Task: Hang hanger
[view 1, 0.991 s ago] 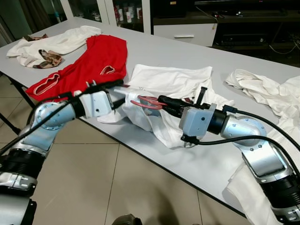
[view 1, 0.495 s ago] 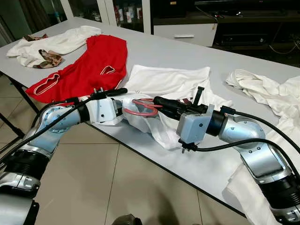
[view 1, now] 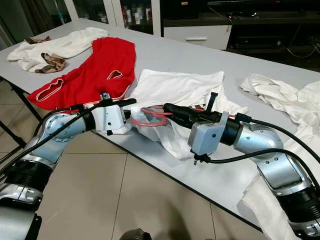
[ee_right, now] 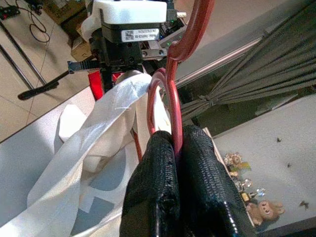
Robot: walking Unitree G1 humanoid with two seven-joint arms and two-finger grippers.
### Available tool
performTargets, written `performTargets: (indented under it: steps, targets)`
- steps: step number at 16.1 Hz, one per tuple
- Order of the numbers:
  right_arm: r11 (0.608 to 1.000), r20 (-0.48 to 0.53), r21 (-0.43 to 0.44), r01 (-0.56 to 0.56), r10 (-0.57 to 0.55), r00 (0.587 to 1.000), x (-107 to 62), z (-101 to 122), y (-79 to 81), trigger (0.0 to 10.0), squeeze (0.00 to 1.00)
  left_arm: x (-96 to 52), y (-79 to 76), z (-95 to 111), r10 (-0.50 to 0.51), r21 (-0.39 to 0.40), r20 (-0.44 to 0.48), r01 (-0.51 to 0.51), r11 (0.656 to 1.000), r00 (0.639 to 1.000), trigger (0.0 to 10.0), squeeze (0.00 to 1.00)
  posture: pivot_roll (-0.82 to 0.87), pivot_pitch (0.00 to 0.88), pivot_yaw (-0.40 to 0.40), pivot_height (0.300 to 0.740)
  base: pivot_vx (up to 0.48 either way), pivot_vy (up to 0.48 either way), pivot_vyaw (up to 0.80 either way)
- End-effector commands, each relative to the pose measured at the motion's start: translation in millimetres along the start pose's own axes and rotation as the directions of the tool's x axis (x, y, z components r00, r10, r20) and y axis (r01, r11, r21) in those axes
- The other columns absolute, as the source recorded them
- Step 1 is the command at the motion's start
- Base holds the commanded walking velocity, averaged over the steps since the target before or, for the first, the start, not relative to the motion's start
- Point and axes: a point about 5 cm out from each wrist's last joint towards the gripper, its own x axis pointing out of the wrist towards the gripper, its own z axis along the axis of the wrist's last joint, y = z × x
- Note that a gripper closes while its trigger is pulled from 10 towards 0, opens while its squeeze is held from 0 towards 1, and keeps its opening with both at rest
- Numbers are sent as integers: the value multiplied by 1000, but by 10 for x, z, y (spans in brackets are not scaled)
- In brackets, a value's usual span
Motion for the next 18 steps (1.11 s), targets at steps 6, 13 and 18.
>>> performTargets:
  steps: [6, 13, 18]
  targets:
    - [996, 101, -81, 44, -36, 994, 42, 161, -81, 10000, 0, 1, -28, -57, -3, -4, -45, 3, 1000, 999, 0, 0, -59, 0, 76, 736, 0, 0, 0]
    - [995, 80, -93, 25, -17, 997, 22, 128, -50, 10000, 0, 17, 15, -92, 58, -42, -70, -61, 997, 996, 0, 0, -63, 0, 77, 736, 0, 0, 0]
    - [996, 84, -47, 78, -74, 994, -11, 108, -123, 10000, 1000, 22, 37, -130, 103, -77, -99, -111, 991, 990, 0, 0, -63, 0, 78, 736, 0, 0, 0]
